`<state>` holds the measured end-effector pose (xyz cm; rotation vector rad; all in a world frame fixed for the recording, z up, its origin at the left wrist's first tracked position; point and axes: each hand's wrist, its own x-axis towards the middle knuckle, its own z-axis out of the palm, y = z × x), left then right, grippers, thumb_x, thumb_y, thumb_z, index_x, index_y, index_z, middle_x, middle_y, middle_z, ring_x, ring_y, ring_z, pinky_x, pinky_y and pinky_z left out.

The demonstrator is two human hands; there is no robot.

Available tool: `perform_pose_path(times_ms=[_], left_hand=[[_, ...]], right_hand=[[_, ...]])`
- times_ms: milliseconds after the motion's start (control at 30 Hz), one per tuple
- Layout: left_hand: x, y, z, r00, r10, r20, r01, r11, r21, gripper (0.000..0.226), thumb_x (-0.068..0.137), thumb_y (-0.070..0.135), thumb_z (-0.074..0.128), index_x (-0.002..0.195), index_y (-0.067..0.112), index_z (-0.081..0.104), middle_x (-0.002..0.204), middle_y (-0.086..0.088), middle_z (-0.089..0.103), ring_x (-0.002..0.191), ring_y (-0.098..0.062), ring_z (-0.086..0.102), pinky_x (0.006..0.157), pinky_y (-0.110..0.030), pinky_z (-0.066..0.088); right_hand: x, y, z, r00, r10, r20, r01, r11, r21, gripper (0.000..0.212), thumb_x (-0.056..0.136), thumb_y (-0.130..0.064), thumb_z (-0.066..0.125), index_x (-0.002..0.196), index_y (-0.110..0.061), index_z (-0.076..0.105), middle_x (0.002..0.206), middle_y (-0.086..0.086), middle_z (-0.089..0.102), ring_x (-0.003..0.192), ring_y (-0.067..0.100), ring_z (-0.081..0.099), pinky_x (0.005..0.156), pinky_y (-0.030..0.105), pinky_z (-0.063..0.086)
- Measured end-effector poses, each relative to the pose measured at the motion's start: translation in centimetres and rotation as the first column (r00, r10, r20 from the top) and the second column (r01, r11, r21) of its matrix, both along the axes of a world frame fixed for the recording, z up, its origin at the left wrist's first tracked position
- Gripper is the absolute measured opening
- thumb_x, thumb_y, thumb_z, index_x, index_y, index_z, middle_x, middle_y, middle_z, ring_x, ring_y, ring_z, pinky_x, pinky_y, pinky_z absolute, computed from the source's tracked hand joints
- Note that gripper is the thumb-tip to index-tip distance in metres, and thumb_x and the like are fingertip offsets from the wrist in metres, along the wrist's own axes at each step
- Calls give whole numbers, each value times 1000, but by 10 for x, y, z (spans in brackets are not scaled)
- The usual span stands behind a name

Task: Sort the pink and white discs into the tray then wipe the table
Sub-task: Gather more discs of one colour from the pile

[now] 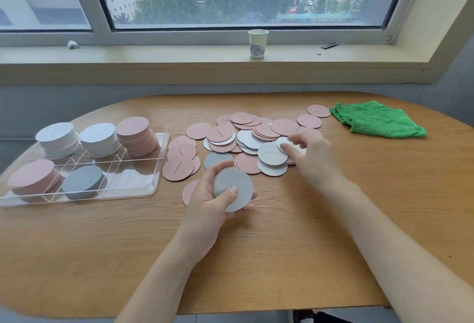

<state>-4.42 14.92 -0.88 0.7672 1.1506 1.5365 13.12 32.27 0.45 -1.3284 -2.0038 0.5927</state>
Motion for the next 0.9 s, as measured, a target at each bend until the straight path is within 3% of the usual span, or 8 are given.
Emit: perform_pose_path(times_ms=[133, 233, 333, 400, 567, 700, 800, 900], left_hand=[[0, 0, 2, 1000, -1, -11, 1, 1000, -10, 46, 102, -9, 52, 132, 24, 59, 132, -20, 57, 101, -43, 74, 78, -45, 64], [0, 1, 2, 1000, 4, -25, -5, 1000, -16, 46, 102, -8, 53, 133, 26, 59, 132, -19, 57, 102, -42, 74, 82, -50, 62], [0, 2, 2, 999, 4, -37, -5, 1000, -17, 46, 101, -8, 53, 133, 26, 59, 132, -18, 57, 102, -41, 74, 81, -48, 63], [1, 1, 2, 999, 3, -37, -3, 1000, -14, 46, 101, -8, 54, 133, 26, 59, 132, -19, 56, 103, -41, 74, 80, -48, 63], [1, 2, 2, 999, 25, -43, -26, 1000, -15, 46, 102, -8, 53, 133, 25, 58, 130, -19, 59, 102, -40, 75, 85, -52, 60], [1, 2, 1, 998, 46, -44, -48, 998, -28, 45, 103, -6, 51, 134, 26, 56, 131, -20, 60, 102, -38, 75, 83, -48, 63], [1, 2, 2, 997, 75, -30, -76, 996, -46, 42, 105, -4, 49, 134, 26, 56, 131, -19, 61, 102, -36, 75, 84, -49, 62], [1, 2, 3, 996, 78, 47, -76, 996, -49, 33, 107, 6, 49, 133, 24, 58, 132, -18, 65, 105, -29, 72, 82, -48, 61]], right_hand=[[7, 34, -10, 928, -75, 365, 117, 989, -95, 68, 88, -62, 63, 141, -19, 52, 145, 8, 47, 129, 33, 40, 107, 41, 31], [7, 39, -11, 909, -90, 406, 151, 981, -121, 80, 83, -69, 63, 145, -21, 48, 149, 9, 42, 132, 34, 37, 108, 42, 30], [8, 37, -10, 959, -122, 257, 154, 982, -107, 74, 75, -58, 80, 134, -20, 55, 135, 10, 51, 126, 30, 43, 106, 41, 34], [12, 34, -9, 988, -110, 106, 121, 986, -110, 59, 75, -44, 86, 122, -18, 62, 120, 8, 58, 113, 25, 52, 97, 35, 42], [23, 20, -5, 984, -80, -161, 54, 986, -158, 12, 89, -25, 76, 99, -22, 70, 91, 0, 71, 82, 17, 64, 74, 33, 52], [17, -14, 5, 912, 40, -408, -163, 949, -269, 7, 90, -16, 75, 96, -13, 73, 82, 3, 72, 56, 6, 56, 57, 20, 48], [9, -42, 13, 837, 124, -533, -309, 911, -274, 11, 88, -12, 76, 93, -4, 72, 72, 3, 69, 57, 14, 54, 56, 24, 49], [-4, -61, 11, 826, 179, -535, -380, 878, -292, 13, 86, -12, 79, 90, -3, 70, 71, 1, 68, 54, 18, 56, 56, 31, 50]])
